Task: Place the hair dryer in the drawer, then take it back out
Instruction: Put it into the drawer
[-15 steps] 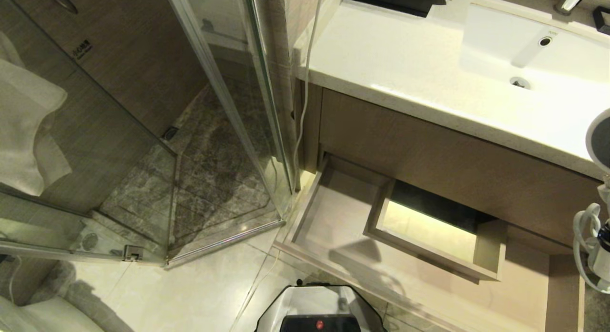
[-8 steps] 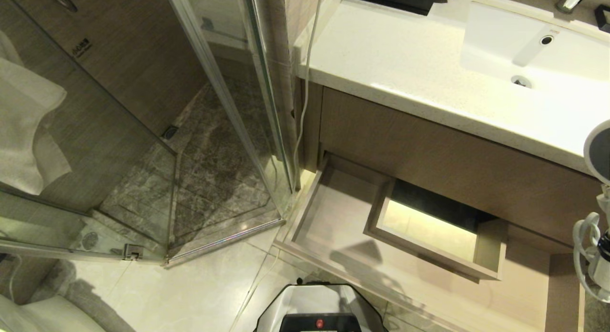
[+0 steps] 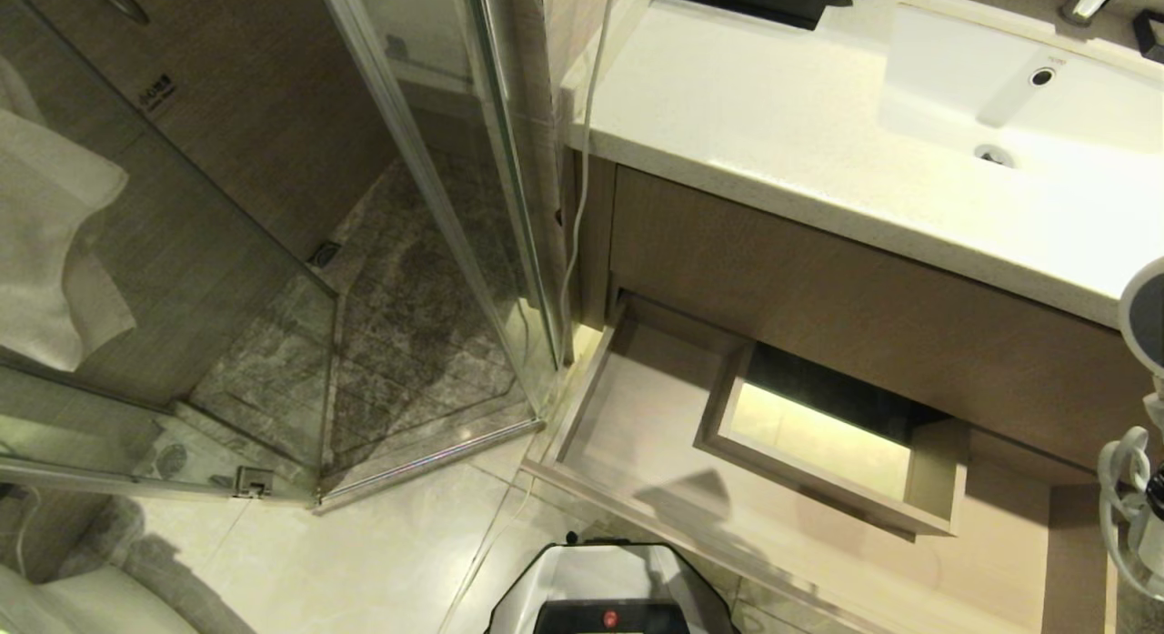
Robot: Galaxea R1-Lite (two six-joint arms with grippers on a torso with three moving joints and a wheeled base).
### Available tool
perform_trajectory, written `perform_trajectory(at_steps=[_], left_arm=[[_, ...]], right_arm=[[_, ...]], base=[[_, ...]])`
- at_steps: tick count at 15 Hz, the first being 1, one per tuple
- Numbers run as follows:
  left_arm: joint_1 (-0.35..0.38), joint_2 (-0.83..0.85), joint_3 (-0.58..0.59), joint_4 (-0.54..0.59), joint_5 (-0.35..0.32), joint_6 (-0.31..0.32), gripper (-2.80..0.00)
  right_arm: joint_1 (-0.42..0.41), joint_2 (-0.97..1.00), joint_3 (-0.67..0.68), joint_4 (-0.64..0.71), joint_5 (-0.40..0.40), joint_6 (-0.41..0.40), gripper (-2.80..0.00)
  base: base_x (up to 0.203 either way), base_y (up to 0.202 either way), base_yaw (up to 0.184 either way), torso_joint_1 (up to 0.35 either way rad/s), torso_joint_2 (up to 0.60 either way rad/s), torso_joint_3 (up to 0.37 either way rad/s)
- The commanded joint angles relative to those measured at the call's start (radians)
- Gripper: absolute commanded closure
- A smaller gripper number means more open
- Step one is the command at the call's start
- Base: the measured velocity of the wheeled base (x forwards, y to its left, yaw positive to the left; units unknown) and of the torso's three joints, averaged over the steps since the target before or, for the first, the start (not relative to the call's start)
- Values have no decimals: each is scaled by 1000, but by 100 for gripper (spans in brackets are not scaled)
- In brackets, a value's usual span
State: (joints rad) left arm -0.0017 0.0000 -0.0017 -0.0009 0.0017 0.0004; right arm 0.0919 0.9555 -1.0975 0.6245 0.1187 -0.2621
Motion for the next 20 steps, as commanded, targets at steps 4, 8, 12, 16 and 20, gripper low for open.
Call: perform_trajectory(at_steps=[4, 8, 12, 16, 20], left_arm=[[0, 2, 0, -1, 0, 0, 0], [0, 2, 0, -1, 0, 0, 0], [0, 2, 0, -1, 0, 0, 0], [0, 2, 0, -1, 1, 0, 0], [0, 2, 0, -1, 0, 0, 0]], right_arm=[[0, -1, 9, 1, 1, -3, 0], [2, -7, 24, -2, 1, -3, 0], [2, -20, 48, -7, 1, -5, 0], [2, -29, 73, -10, 1, -5, 0], [2, -34, 93, -9, 1, -5, 0]], base=[[0, 0, 0, -162, 312, 134], [0, 0, 0, -180, 315, 136], [0, 0, 0, -184, 320, 136], [0, 0, 0, -200, 338, 142], [0, 0, 0, -229, 385, 154]])
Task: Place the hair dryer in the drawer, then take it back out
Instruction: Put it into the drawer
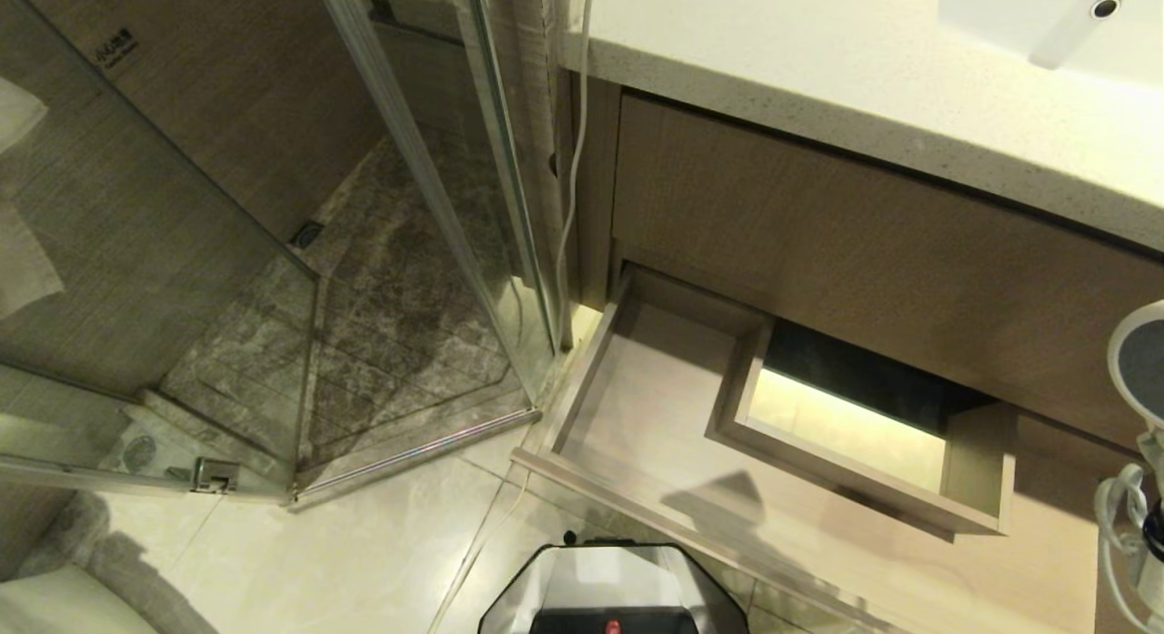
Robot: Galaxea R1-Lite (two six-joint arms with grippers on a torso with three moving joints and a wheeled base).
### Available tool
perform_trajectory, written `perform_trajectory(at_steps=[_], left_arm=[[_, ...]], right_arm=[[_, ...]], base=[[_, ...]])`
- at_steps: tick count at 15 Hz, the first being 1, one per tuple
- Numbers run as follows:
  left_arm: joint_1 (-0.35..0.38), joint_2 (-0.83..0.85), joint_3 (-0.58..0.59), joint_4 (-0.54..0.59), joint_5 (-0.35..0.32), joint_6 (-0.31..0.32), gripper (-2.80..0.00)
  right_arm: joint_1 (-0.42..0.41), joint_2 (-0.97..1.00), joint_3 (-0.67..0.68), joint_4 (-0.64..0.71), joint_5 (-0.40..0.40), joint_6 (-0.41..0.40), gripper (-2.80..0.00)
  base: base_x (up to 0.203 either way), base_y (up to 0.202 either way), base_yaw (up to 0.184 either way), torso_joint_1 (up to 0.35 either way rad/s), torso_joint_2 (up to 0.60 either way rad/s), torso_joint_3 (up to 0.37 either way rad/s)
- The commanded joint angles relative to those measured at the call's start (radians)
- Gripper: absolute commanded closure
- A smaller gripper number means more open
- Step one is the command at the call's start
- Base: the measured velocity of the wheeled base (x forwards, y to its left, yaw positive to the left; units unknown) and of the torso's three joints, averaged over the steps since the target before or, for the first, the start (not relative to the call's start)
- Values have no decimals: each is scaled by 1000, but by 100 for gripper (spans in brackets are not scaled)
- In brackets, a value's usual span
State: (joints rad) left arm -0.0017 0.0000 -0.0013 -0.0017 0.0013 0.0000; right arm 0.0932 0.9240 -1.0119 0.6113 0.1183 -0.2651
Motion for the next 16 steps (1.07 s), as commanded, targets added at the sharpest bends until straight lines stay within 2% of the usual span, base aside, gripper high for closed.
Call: perform_trajectory(at_steps=[1, 11, 16], left_arm=[[0, 2, 0, 0, 0, 0, 0], [0, 2, 0, 0, 0, 0, 0], [0, 2, 0, 0, 1, 0, 0]], right_arm=[[0, -5, 12, 3, 1, -2, 0], [0, -14, 33, -10, 1, -2, 0], [0, -22, 42, -9, 1, -2, 0]], base=[[0, 0, 0, -312, 510, 188], [0, 0, 0, -342, 515, 162], [0, 0, 0, -91, 387, 292]])
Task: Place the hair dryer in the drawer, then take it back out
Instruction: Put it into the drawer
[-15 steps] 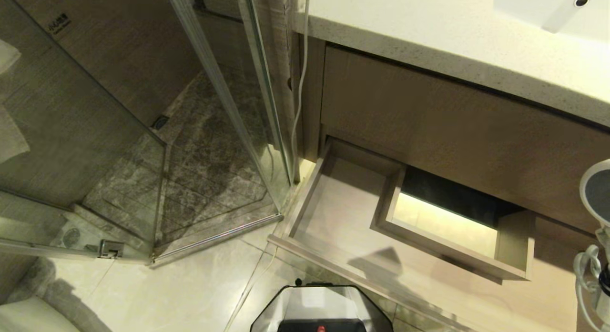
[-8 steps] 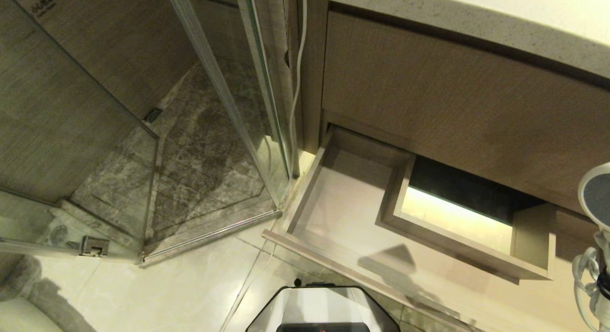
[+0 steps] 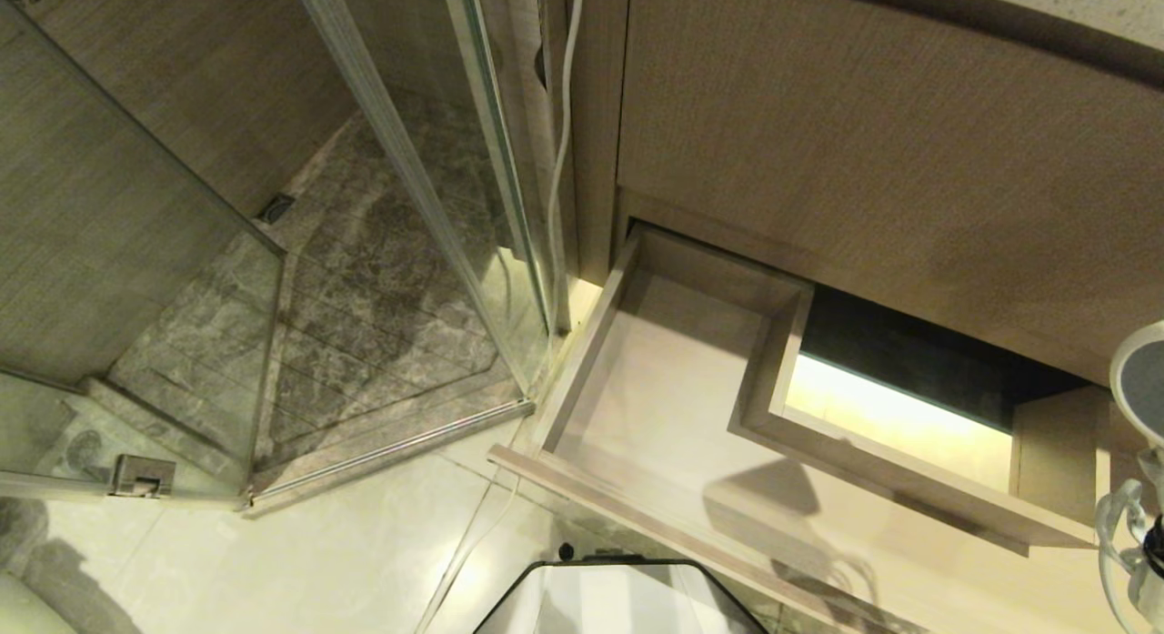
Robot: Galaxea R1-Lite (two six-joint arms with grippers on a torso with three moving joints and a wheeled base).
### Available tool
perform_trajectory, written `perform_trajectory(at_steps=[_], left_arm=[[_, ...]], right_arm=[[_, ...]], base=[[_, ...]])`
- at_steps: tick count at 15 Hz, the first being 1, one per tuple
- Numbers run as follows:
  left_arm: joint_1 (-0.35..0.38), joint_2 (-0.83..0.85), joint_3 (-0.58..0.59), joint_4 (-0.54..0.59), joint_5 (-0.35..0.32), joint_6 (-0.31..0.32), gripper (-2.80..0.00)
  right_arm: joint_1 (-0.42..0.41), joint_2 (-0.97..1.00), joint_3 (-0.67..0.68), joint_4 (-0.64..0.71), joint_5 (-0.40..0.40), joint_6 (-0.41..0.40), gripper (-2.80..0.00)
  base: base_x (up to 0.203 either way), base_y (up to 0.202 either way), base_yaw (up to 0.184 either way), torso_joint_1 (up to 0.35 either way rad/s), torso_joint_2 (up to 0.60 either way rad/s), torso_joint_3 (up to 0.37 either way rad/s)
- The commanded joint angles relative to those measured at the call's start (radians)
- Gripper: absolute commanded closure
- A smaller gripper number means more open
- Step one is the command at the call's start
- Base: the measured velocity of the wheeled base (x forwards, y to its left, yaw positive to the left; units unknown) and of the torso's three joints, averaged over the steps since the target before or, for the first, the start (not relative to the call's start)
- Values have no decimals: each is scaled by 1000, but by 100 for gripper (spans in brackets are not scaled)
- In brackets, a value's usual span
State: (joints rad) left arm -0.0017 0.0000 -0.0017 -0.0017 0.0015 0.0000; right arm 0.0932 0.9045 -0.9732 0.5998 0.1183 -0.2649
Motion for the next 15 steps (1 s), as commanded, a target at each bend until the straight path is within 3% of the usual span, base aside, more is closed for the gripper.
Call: perform_trajectory(at_steps=[1, 5, 15], left_arm=[[0, 2, 0, 0, 0, 0, 0], [0, 2, 0, 0, 0, 0, 0], [0, 2, 0, 0, 0, 0, 0]], right_arm=[[0, -2, 11, 0, 1, -2, 0], [2, -3, 19, -1, 3, -8, 0], [47, 7, 67, -5, 9, -72, 0]], base=[[0, 0, 0, -33, 364, 354], [0, 0, 0, 99, 201, 328], [0, 0, 0, 44, 21, 57]])
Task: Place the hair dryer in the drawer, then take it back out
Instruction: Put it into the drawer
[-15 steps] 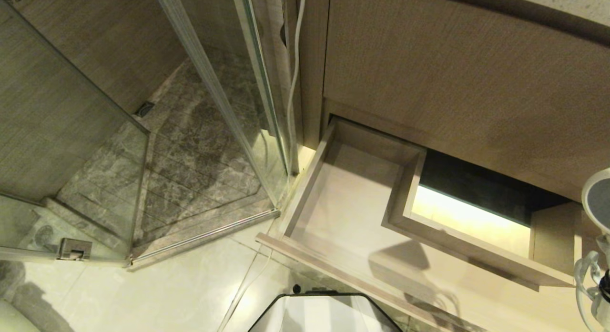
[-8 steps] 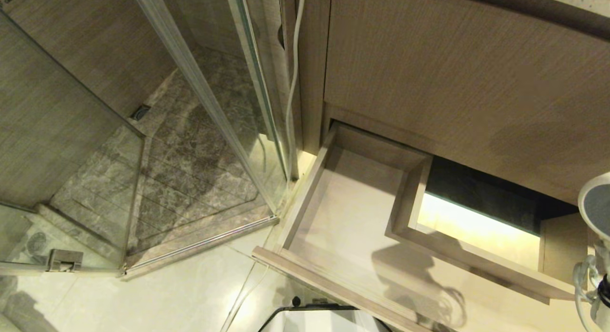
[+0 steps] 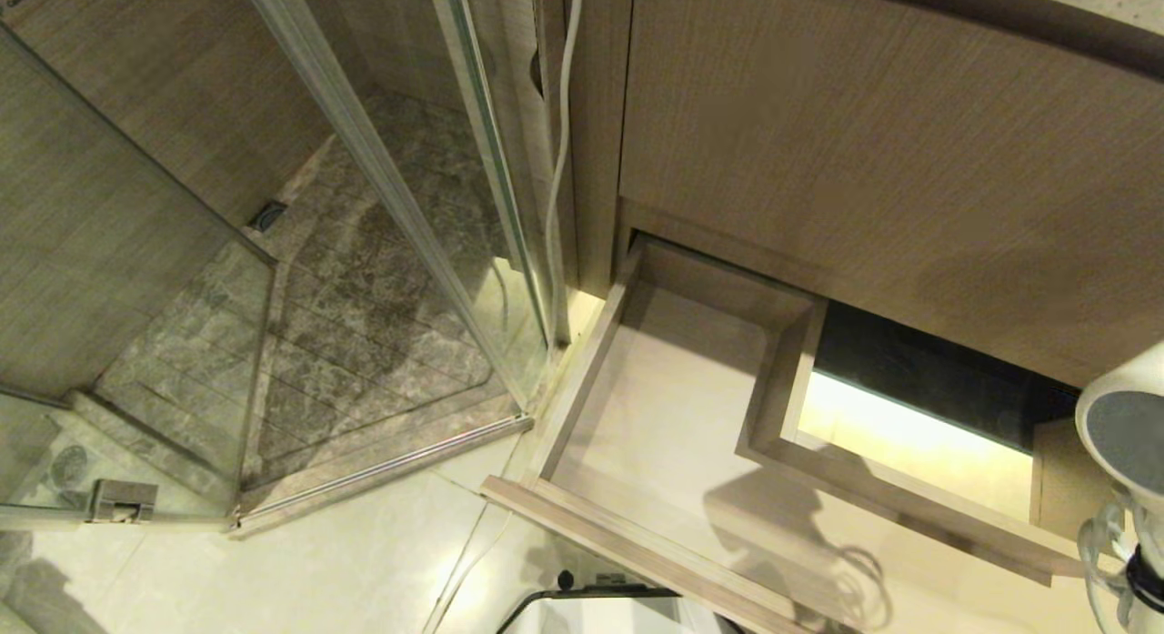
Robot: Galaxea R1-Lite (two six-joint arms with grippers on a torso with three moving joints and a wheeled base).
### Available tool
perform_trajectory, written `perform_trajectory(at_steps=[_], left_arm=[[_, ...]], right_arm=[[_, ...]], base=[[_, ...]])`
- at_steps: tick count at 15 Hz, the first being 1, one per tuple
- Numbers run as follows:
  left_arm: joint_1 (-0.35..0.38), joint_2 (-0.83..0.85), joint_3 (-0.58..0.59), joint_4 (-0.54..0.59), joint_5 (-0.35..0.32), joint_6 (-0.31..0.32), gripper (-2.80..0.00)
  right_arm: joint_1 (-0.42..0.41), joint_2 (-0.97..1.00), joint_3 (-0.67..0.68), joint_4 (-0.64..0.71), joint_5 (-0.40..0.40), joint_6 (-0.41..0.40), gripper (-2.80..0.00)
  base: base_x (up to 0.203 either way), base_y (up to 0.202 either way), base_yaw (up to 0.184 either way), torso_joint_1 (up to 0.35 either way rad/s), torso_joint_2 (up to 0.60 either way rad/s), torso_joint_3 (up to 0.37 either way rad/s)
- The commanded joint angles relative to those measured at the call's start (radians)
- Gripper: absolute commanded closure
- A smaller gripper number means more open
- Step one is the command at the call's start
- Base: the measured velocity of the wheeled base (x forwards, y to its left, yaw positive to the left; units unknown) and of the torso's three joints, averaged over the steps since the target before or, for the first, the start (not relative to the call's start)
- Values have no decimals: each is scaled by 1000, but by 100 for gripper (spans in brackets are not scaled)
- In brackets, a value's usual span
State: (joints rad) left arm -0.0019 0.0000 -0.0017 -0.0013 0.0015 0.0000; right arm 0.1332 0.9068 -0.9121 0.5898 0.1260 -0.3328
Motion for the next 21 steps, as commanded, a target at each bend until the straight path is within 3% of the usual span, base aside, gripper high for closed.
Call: perform_trajectory(at_steps=[1, 7, 14, 21], left_arm=[[0, 2, 0, 0, 0, 0, 0], [0, 2, 0, 0, 0, 0, 0], [0, 2, 0, 0, 0, 0, 0], [0, 2, 0, 0, 2, 0, 0]], right_arm=[[8, 6, 7, 12, 1, -8, 0], [81, 112, 16, -1, 0, -11, 0], [246, 333, 36, -162, 1, 20, 0], [308, 546, 37, -270, 1, 20, 0]], base=[[0, 0, 0, 0, 0, 0], [0, 0, 0, 0, 0, 0], [0, 0, 0, 0, 0, 0], [0, 0, 0, 0, 0, 0]])
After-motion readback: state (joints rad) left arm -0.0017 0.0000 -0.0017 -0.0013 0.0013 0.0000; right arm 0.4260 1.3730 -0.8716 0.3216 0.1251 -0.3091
